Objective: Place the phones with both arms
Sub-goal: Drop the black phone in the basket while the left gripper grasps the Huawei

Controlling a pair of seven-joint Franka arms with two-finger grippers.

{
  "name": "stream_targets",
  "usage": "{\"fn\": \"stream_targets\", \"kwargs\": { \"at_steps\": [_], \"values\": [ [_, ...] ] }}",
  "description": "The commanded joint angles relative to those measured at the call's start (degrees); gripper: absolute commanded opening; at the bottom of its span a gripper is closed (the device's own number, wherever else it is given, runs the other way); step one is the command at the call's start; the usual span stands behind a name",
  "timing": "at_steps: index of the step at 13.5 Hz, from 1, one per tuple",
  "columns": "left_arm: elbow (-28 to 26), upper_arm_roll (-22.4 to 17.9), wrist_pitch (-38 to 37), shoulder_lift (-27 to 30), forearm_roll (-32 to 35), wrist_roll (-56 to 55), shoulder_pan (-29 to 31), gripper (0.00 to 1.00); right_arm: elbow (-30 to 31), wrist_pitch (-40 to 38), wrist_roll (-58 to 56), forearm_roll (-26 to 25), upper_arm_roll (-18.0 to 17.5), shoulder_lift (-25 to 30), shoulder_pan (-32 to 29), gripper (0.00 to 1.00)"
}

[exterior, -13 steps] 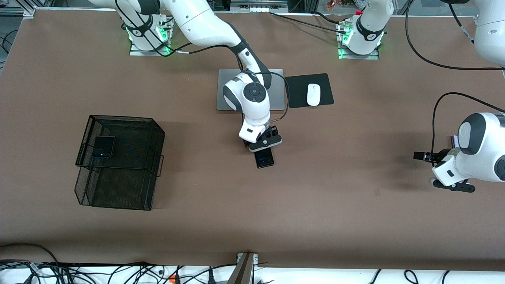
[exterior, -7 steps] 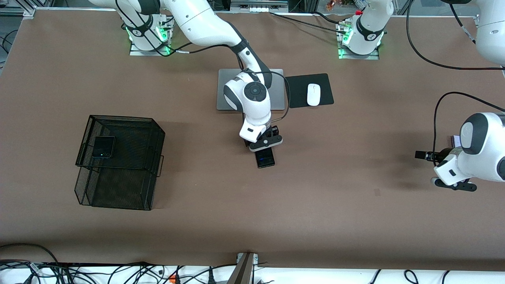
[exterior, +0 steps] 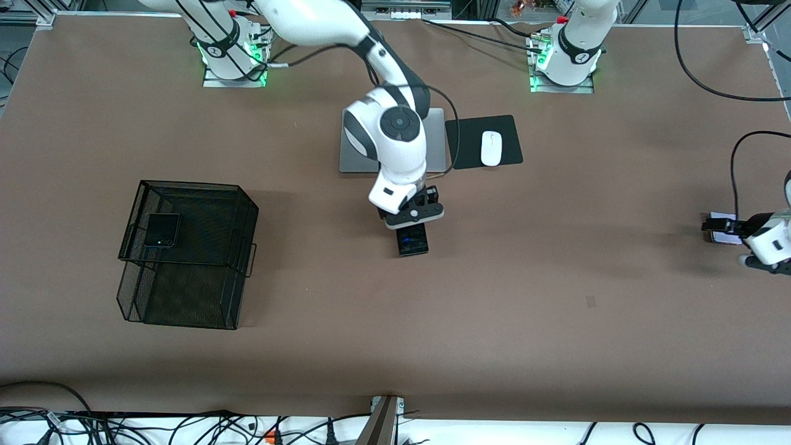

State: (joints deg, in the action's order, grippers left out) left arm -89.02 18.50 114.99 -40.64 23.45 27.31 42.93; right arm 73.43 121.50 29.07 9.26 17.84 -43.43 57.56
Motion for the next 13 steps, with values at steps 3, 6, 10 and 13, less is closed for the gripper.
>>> {"fn": "stream_targets", "kwargs": {
  "at_steps": [3, 6, 10, 13],
  "values": [
    [-7.05, 1.37, 9.82, 1.26, 1.95, 1.78, 5.93, 1.0, 6.87, -17.86, -0.85, -0.56, 9.47, 13.52, -0.08, 0.0],
    [-7.14, 1.37, 10.6, 0.91, 1.86, 1.69, 6.72, 1.0, 17.77, -17.79, -8.39, -0.91, 17.38, 21.79, -0.08, 0.0],
    [-7.05, 1.37, 10.96, -0.06, 1.94, 1.69, 7.6, 1.0, 25.17, -16.31, -20.61, -0.74, 28.9, 25.24, -0.08, 0.0],
    [-6.79, 1.28, 10.96, -0.85, 1.86, 1.69, 7.86, 1.0, 31.05, -10.6, -27.65, 0.05, 32.96, 25.24, -0.16, 0.0]
  ]
}}
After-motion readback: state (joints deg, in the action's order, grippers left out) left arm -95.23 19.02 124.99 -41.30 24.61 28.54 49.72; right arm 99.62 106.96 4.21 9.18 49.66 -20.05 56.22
